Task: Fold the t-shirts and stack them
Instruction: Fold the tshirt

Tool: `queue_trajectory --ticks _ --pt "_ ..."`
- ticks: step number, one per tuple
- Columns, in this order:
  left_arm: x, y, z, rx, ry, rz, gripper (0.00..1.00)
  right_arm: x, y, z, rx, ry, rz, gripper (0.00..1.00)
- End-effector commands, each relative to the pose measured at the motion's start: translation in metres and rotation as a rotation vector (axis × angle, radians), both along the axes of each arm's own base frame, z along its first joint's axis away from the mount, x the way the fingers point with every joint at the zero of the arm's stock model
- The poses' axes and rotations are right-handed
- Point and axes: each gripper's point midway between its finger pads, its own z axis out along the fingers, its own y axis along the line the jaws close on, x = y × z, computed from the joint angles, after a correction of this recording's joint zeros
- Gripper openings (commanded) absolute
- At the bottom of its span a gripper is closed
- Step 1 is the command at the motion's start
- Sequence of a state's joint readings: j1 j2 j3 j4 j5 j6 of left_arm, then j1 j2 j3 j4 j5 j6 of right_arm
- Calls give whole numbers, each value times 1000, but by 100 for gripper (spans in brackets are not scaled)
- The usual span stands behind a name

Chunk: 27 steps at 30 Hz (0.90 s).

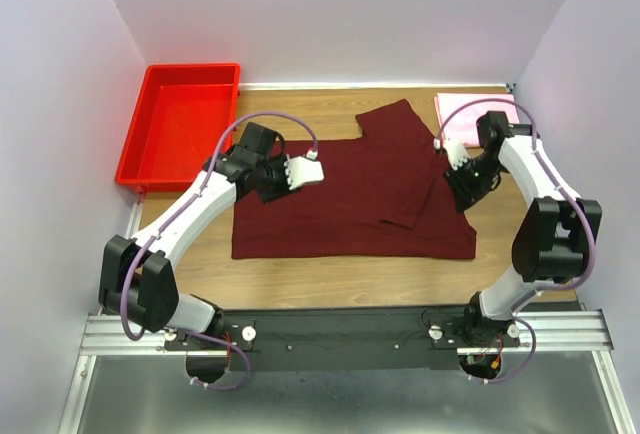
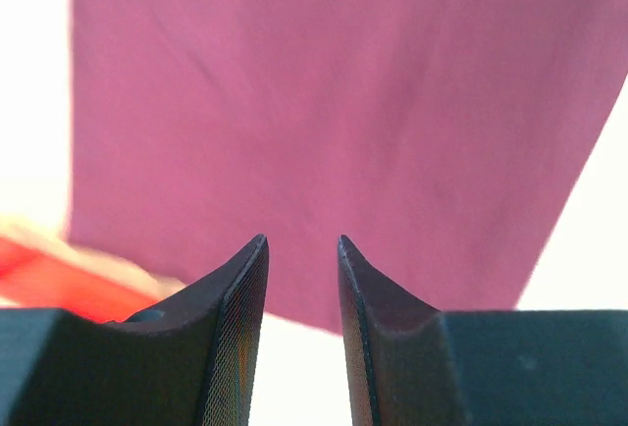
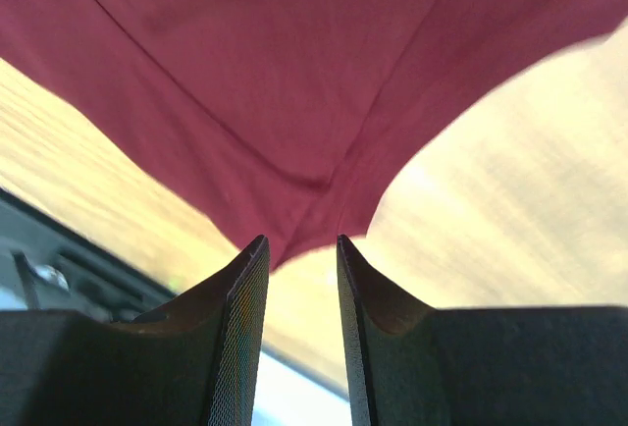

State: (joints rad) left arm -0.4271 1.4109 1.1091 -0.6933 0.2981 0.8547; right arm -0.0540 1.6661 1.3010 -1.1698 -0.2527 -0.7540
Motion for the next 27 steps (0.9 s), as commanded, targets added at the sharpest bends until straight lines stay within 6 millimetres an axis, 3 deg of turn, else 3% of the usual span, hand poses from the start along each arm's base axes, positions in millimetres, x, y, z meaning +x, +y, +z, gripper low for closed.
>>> queue_trajectory --ticks 1,3,6,10,17,27 --pt "-6 -30 7 -138 57 -46 42 20 36 28 156 -141 22 40" --pt "-12 -28 -10 -130 104 -30 42 21 42 25 154 -160 41 40" --pt "-22 -23 -29 -118 156 9 42 13 82 14 133 -161 153 38" --pt "-33 -13 -49 -91 197 64 42 3 107 -4 93 -168 207 38" --pt "-42 1 -73 -36 235 136 41 1 119 -38 -3 -134 229 38" --pt "-41 4 -78 -26 227 141 42 -5 116 -67 -80 -101 257 38"
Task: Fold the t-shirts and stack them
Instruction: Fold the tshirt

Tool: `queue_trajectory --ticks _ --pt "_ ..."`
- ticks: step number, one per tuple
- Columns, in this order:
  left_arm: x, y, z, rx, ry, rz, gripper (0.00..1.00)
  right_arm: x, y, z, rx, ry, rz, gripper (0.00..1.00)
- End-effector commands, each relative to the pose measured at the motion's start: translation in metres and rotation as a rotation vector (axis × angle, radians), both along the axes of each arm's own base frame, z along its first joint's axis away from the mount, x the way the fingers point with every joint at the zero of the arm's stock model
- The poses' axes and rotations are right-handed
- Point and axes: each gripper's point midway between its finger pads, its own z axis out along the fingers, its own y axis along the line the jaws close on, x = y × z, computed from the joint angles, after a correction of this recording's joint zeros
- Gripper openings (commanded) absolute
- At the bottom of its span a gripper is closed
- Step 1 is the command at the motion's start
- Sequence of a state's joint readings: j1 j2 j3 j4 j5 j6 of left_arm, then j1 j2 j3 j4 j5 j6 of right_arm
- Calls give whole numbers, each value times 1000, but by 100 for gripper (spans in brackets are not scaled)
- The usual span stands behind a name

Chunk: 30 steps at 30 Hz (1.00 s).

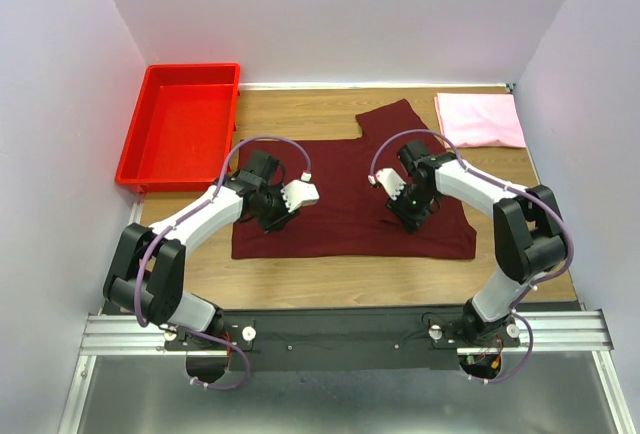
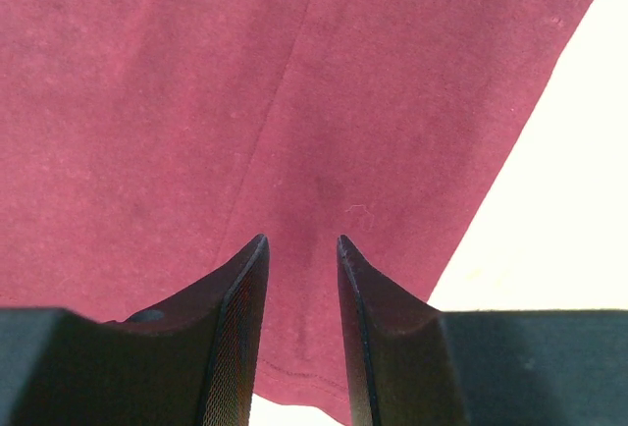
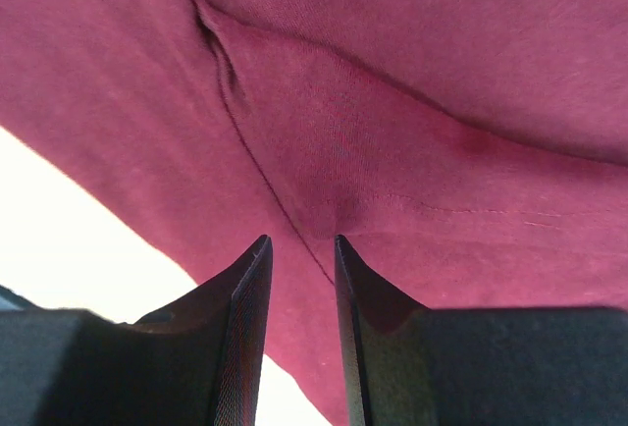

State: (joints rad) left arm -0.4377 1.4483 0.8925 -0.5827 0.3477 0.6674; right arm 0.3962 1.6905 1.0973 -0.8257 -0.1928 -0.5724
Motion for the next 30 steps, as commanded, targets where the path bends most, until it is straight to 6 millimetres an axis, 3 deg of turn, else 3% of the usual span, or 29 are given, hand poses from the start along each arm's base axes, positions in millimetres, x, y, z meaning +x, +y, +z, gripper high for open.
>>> queue_trajectory --ticks 1,7,12,17,23,26,30 --pt "4 2 -3 11 -7 20 42 4 -8 -13 -61 -22 -12 38" --pt "3 4 -7 21 -4 18 42 9 -11 -20 -84 -27 -14 33" --pt "2 5 -8 28 -8 15 42 23 -2 -9 -57 -66 -31 13" --pt "3 7 -9 34 -12 11 42 33 9 3 -16 -84 -28 1" --pt "2 8 -9 37 -13 9 42 53 31 23 32 -136 -15 1" --pt "2 8 -10 38 -11 7 42 65 43 22 39 -143 -4 1" --pt "6 10 -9 32 -11 28 42 78 56 16 40 -141 -13 14"
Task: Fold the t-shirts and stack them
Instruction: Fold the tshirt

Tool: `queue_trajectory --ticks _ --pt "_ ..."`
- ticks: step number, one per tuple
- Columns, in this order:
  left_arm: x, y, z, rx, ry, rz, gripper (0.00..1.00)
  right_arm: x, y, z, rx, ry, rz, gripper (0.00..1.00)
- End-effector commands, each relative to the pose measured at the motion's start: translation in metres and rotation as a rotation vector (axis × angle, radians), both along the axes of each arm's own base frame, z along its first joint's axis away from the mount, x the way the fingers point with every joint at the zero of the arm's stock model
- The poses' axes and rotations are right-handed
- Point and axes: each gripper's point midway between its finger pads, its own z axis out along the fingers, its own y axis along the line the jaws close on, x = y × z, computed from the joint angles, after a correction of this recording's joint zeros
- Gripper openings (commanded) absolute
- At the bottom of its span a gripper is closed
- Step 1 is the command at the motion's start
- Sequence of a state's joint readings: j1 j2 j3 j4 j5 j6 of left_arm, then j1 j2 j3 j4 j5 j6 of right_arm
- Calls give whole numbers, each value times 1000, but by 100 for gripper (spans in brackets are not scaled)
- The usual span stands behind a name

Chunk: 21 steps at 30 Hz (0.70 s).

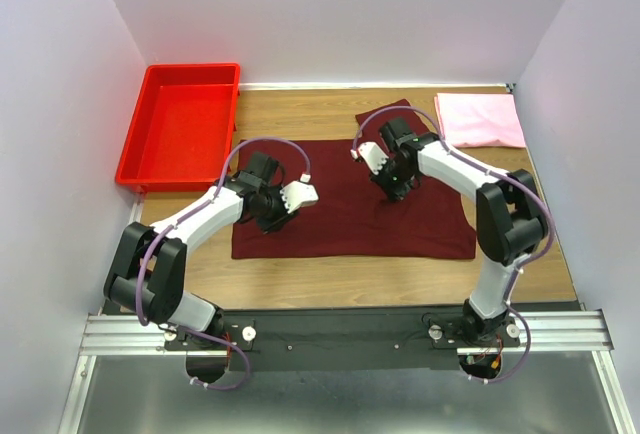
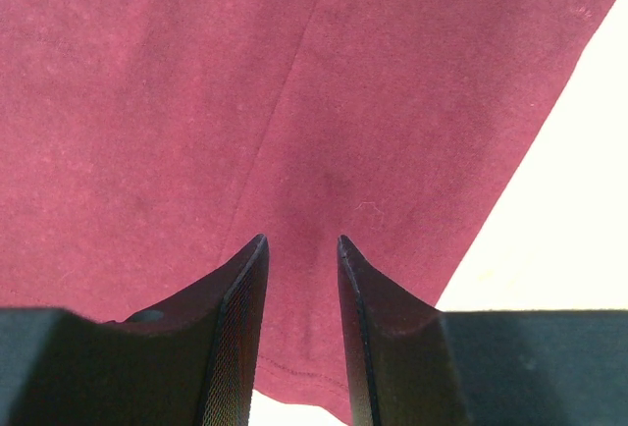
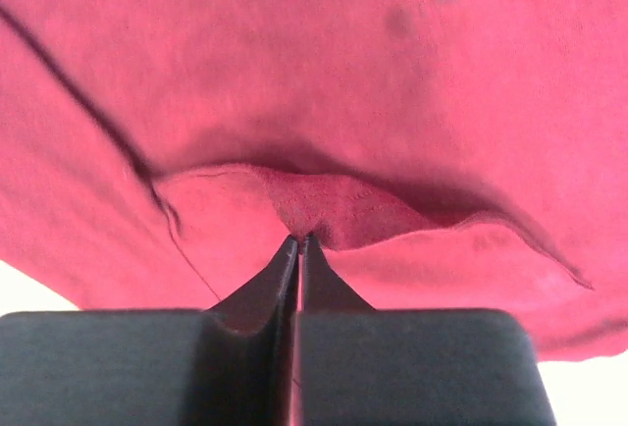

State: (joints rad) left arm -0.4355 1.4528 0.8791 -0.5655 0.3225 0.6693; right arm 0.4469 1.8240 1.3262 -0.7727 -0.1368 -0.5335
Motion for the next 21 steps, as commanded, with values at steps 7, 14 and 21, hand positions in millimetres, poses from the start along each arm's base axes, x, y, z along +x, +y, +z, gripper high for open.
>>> queue_trajectory --ticks 7,14,21 --pt "21 15 13 -40 -5 84 44 20 -2 31 -17 -111 -86 52" --pt "29 32 -1 45 8 109 44 -6 -68 35 -92 -89 -168 56" --pt "22 51 -29 167 65 111 42 -33 -121 -1 -207 18 -183 52"
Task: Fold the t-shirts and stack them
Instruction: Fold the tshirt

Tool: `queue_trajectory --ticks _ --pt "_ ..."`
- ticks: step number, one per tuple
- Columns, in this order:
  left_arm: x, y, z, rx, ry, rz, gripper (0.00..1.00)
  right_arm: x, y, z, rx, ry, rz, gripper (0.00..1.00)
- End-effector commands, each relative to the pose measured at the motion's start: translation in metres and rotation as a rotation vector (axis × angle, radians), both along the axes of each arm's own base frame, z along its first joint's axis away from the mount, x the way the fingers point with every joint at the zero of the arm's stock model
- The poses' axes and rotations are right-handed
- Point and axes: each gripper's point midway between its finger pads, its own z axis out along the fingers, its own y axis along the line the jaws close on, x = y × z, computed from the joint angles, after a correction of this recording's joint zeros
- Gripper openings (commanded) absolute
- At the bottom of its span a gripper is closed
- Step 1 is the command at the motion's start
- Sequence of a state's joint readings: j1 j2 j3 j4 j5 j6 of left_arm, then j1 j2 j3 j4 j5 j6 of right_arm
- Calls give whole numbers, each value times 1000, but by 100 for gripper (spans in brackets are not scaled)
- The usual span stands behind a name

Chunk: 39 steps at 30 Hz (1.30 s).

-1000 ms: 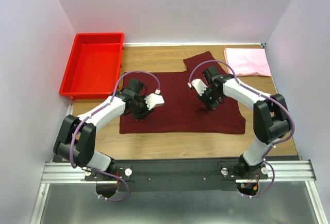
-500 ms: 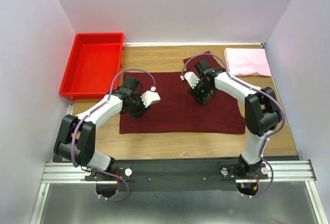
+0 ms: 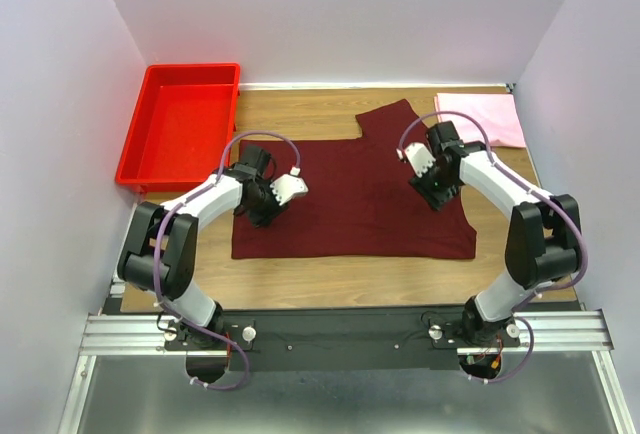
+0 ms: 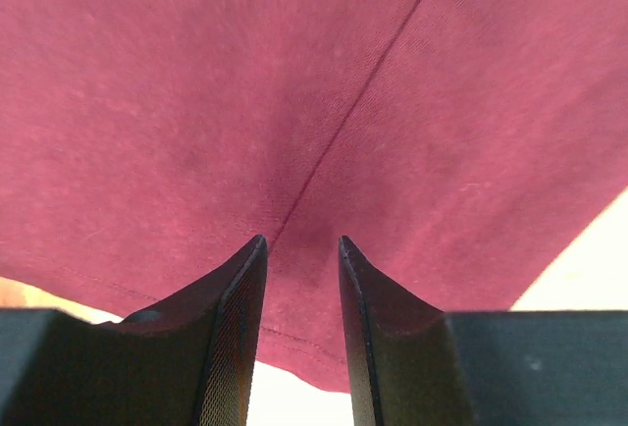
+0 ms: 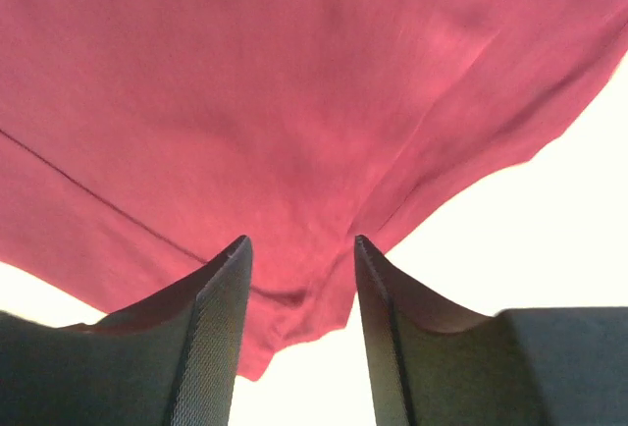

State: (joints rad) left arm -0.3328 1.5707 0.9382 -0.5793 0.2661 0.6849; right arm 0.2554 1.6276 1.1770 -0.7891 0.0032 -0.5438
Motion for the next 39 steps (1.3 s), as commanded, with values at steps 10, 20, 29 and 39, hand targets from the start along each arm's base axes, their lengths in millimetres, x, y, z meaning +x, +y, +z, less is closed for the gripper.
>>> queue_trajectory --ticks 10,20,29,39 --pt "-64 56 -39 276 191 -101 38 -61 -31 -55 -117 244 95 47" --pt "-80 53 -14 247 205 -181 37 -121 -26 -42 -50 401 175 46" --pt "-8 19 6 134 58 -65 38 -81 -13 -37 -20 307 93 45" --pt "-2 23 -28 175 106 -9 38 -117 -49 -72 -194 413 94 40"
